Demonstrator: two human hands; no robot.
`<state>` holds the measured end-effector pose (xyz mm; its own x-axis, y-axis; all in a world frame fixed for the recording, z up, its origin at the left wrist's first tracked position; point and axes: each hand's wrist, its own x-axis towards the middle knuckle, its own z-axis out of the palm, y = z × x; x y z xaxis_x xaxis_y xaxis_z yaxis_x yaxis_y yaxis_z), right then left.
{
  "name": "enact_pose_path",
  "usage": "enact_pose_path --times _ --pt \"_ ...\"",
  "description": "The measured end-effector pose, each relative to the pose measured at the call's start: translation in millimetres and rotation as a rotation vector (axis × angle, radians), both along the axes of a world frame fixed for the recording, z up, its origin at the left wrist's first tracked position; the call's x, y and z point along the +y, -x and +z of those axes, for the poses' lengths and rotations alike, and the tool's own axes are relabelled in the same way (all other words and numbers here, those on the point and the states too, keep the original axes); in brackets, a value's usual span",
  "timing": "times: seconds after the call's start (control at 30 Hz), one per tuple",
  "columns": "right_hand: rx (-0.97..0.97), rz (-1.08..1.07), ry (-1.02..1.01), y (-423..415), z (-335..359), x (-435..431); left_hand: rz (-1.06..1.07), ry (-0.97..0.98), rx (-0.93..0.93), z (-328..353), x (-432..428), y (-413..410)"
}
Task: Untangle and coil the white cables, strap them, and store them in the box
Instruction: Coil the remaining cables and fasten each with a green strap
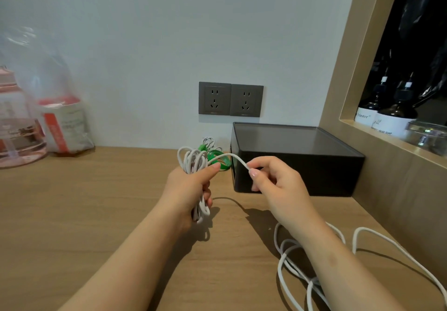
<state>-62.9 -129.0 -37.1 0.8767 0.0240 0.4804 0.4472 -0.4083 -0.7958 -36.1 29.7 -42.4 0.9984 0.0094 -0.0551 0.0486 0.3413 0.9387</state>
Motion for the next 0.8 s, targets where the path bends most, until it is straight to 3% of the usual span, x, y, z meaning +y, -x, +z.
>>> enact_pose_path --times 0.1,0.2,0.43,0.8 --pt "0.072 0.036 -0.160 2 1 5 -0.055 -0.008 -0.038 1 -4 3" --pt "0.083 0.067 -0.193 4 4 3 -0.084 -0.062 -0.078 0 -7 4" --pt "-0.026 0.073 0.141 3 -4 10 -0.053 -0.086 -0.109 1 -9 4" --pt "-0.190 -0.051 0.211 0 -13 17 0.045 -0.331 -0.181 -18 -12 -14"
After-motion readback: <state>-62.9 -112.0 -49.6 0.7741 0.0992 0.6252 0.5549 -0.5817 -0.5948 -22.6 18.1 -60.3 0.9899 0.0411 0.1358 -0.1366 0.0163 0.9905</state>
